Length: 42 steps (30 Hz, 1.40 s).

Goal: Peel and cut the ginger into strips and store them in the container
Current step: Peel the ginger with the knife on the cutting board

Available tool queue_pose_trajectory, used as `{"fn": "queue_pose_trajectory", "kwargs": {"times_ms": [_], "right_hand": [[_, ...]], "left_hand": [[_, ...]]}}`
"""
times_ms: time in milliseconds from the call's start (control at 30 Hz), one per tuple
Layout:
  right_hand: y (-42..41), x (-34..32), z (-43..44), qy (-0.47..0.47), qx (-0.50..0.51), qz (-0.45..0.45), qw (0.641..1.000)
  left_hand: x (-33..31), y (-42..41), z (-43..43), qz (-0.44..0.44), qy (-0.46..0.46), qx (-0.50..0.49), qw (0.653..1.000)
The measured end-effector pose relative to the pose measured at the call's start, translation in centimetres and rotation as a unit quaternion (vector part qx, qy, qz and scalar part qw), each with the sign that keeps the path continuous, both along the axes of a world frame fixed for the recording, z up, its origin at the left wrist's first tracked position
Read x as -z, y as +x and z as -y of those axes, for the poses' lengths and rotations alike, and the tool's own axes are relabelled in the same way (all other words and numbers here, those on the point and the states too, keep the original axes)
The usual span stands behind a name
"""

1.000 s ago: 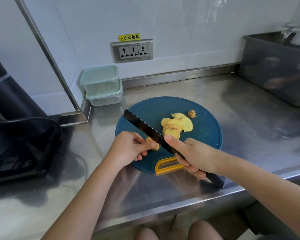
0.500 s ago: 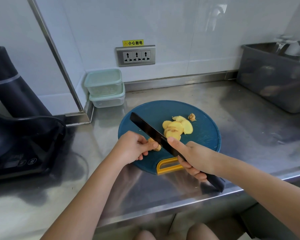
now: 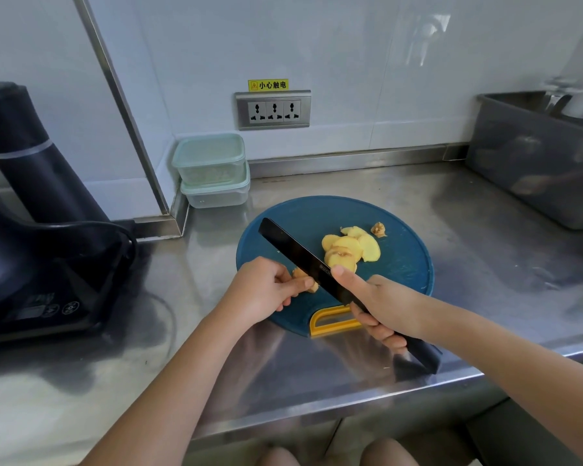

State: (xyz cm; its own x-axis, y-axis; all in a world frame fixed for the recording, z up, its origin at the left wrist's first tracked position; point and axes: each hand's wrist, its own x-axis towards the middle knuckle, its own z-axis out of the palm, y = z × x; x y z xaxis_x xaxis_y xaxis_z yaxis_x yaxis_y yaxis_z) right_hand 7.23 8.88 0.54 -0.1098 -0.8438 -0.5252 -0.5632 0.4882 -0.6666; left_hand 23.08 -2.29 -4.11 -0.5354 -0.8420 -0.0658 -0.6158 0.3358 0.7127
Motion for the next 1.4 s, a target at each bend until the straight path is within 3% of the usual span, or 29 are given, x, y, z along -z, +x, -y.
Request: {"fn": "queue_pose_trajectory", "kwargs": {"times_ms": [200, 667, 1400], "right_hand": [[-0.6, -0.6, 0.1, -0.015, -0.03, -0.03, 0.999], [-0.7, -1.4, 1.5, -0.033, -0.062, -0.089, 0.994], [-0.6, -0.2, 1.6, -0.023, -0.022, -0.018, 0.999]], "left_hand": [[-0.5, -0.1, 0.3, -0.013, 0.065, 0.007, 0.998], [-0.7, -0.2, 0.4, 0.021, 0.041, 0.04, 0.998], [-0.9, -0.3, 0.7, 0.037, 0.05, 0.045, 0.997]]}}
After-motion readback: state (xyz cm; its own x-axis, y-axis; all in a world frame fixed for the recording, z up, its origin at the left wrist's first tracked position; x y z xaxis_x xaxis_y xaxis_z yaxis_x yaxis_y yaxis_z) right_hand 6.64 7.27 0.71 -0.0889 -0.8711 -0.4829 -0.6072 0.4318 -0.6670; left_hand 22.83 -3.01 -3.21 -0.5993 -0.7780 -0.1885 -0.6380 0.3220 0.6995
